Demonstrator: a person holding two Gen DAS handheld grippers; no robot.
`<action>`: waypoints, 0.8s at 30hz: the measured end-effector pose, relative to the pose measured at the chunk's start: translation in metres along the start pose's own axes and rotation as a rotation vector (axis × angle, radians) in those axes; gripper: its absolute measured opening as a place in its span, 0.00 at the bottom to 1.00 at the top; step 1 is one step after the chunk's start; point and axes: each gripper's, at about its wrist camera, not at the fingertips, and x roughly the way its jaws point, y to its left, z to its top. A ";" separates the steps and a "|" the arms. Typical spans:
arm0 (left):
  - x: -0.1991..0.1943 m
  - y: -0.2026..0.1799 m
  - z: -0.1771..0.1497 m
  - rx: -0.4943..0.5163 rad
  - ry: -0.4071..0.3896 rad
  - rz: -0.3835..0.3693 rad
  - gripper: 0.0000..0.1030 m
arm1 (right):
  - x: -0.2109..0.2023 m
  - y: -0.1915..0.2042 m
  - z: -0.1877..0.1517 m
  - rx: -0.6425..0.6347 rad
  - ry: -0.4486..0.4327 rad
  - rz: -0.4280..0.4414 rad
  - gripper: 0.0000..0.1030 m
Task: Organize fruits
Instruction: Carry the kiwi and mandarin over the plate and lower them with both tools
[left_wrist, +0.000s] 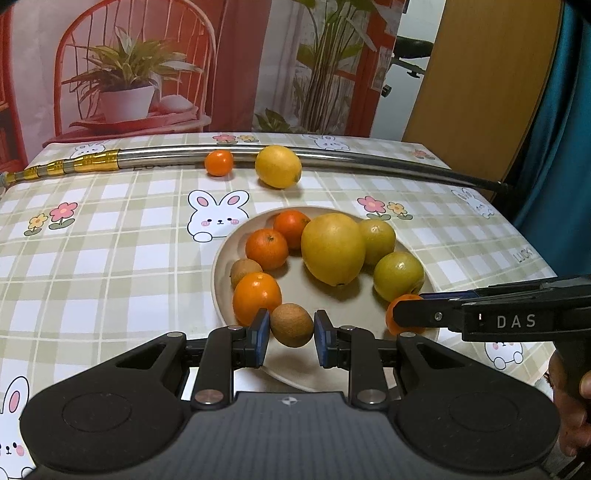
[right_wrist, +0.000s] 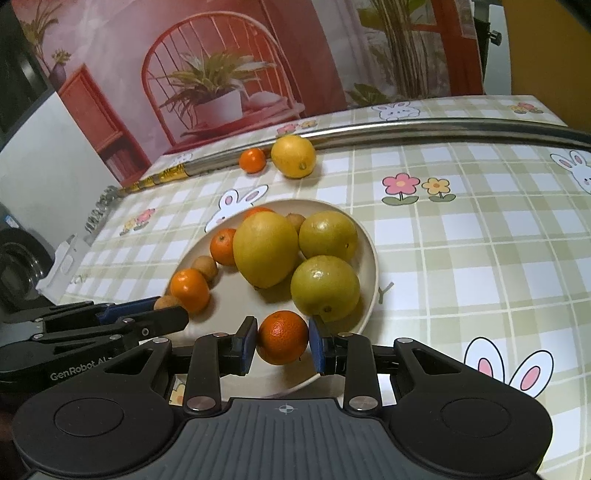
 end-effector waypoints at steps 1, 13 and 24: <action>0.001 0.000 0.000 0.001 0.003 0.002 0.26 | 0.001 0.000 0.000 -0.005 0.004 -0.005 0.27; 0.008 -0.001 -0.004 0.015 0.018 0.027 0.26 | 0.009 -0.006 -0.002 -0.011 0.024 -0.034 0.27; 0.010 -0.001 -0.004 0.021 0.017 0.044 0.27 | 0.011 -0.006 -0.001 -0.025 0.022 -0.041 0.27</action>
